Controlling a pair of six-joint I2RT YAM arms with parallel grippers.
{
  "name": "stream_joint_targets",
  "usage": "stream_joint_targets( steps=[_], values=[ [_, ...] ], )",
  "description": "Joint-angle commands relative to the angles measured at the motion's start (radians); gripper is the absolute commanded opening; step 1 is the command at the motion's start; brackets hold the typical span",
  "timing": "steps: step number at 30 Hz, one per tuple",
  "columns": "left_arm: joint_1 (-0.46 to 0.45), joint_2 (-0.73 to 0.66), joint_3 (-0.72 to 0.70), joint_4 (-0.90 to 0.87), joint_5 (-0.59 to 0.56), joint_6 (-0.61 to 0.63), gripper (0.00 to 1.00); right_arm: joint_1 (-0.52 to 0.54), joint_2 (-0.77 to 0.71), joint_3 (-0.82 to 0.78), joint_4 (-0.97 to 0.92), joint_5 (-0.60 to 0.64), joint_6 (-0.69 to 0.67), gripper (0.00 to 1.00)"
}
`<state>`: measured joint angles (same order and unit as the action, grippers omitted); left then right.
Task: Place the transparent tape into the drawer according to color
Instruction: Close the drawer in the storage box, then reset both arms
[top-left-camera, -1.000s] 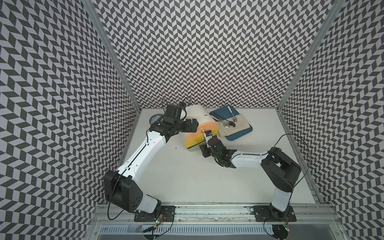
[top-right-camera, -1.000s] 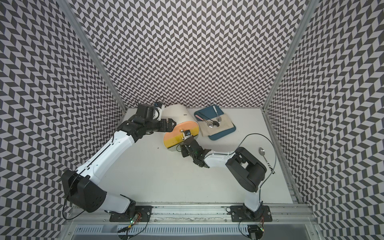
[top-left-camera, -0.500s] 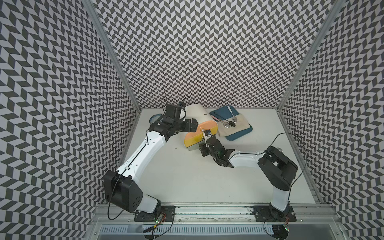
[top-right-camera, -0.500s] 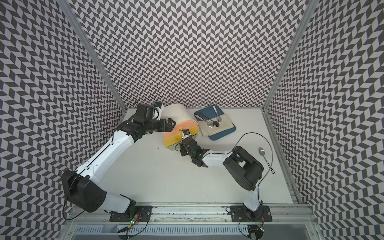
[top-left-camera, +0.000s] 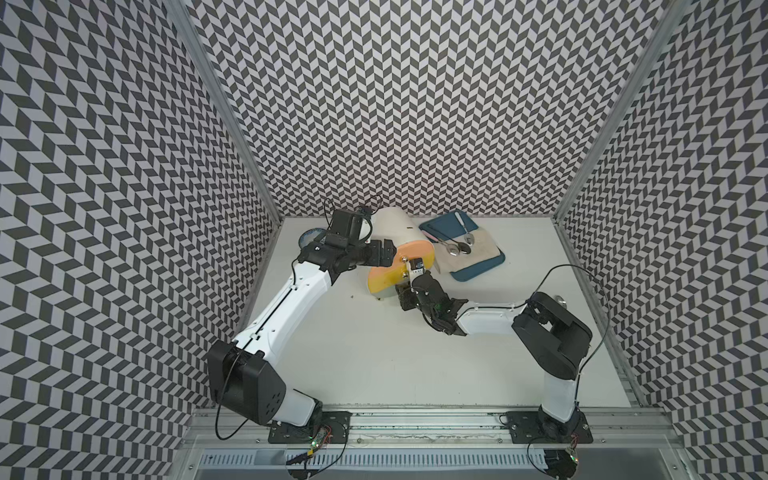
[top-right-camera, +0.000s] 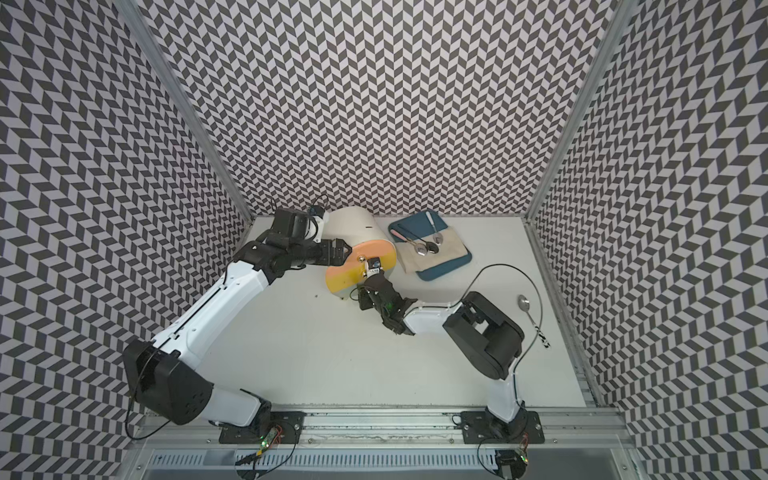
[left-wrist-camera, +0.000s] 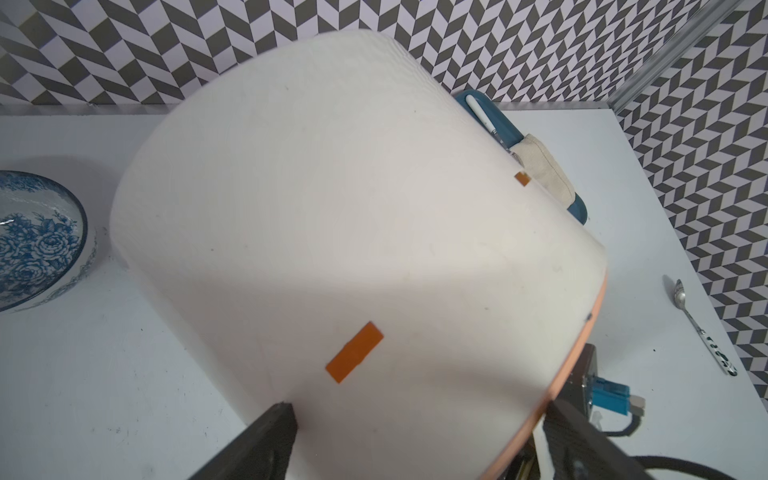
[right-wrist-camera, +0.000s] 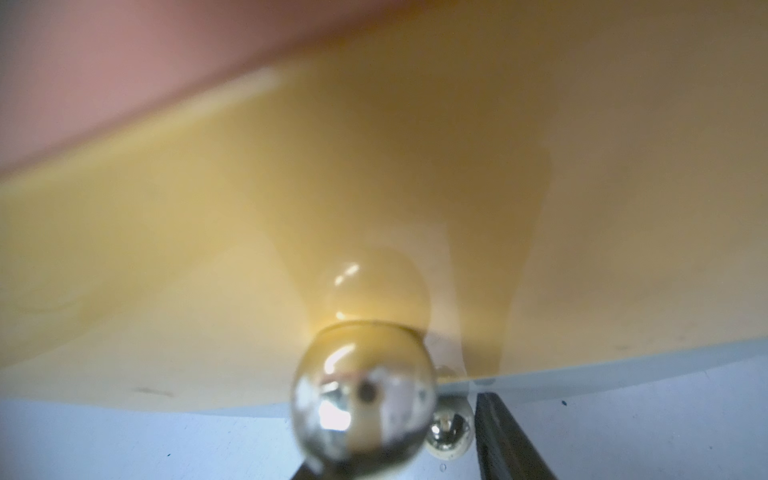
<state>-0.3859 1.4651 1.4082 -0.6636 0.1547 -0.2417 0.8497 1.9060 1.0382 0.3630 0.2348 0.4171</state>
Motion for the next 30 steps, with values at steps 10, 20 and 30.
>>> stream_joint_targets(
  steps=[10,20,30],
  values=[
    [0.012,-0.121,-0.056,0.085,-0.018,-0.047,1.00,-0.001,-0.243,-0.119,-0.111,-0.035,0.021,0.83],
    [0.096,-0.398,-0.347,0.323,-0.120,-0.096,1.00,-0.039,-0.497,-0.236,-0.301,-0.053,-0.014,1.00],
    [0.176,-0.586,-0.724,0.644,-0.192,0.006,1.00,-0.331,-0.762,-0.361,-0.327,0.192,-0.167,1.00]
  ],
)
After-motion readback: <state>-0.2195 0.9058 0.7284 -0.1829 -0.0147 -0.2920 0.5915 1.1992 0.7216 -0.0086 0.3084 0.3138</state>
